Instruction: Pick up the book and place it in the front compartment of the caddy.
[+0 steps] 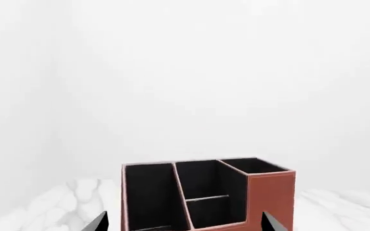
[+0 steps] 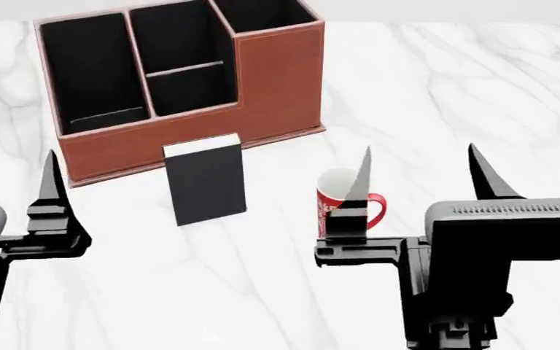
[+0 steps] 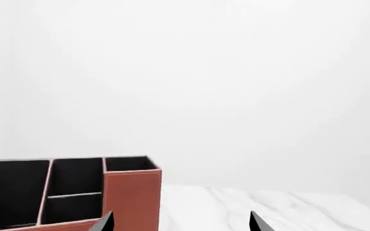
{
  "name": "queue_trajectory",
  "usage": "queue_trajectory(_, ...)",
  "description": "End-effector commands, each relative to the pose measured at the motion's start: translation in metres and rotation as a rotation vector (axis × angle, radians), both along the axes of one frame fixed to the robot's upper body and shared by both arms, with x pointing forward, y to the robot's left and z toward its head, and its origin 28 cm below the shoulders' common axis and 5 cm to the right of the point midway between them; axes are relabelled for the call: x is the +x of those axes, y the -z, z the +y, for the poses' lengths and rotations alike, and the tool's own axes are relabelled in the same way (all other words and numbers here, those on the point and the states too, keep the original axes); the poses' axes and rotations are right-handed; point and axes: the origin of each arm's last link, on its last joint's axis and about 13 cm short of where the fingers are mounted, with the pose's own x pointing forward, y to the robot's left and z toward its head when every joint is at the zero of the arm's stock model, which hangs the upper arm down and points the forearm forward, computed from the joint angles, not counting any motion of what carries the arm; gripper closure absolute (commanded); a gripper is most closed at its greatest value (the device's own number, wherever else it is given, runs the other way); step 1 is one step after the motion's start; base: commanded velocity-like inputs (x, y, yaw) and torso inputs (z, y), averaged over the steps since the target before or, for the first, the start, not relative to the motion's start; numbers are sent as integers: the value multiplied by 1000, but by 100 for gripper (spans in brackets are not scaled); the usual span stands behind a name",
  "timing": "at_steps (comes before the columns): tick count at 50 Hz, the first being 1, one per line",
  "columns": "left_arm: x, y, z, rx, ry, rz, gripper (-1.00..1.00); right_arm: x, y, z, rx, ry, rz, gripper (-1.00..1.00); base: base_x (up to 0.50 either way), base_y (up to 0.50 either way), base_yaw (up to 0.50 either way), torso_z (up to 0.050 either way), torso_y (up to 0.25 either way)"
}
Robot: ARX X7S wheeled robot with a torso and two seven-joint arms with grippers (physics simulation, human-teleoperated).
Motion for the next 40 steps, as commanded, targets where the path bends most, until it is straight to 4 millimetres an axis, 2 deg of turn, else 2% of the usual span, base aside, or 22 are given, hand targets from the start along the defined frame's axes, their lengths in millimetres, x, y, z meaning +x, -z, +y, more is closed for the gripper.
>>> queue_trajectory(1,-3,-76,9,0,-26,-210,-100,-10,-68,-10,-44,17,-164,-100,0,0,0,0,0)
queue_trajectory(10,-14,-92,15,-3,-39,-264,-100,-26,-98,-19,-37,36,-255,-100,0,0,0,0,0)
queue_trajectory(17,-16,-101,17,-17,-45,-289,-100,-31,-106,-21,-33,28,-283,-100,0,0,0,0,0)
queue_trajectory(35,-13,-96,18,-9,-54,-280,-100,-32,-102,-24,-26,25,-294,-100,0,3,0,0,0)
queue_trajectory(40,-13,-98,18,-7,-54,-283,-100,-32,-101,-23,-32,17,-293,-100,0,415,0,0,0)
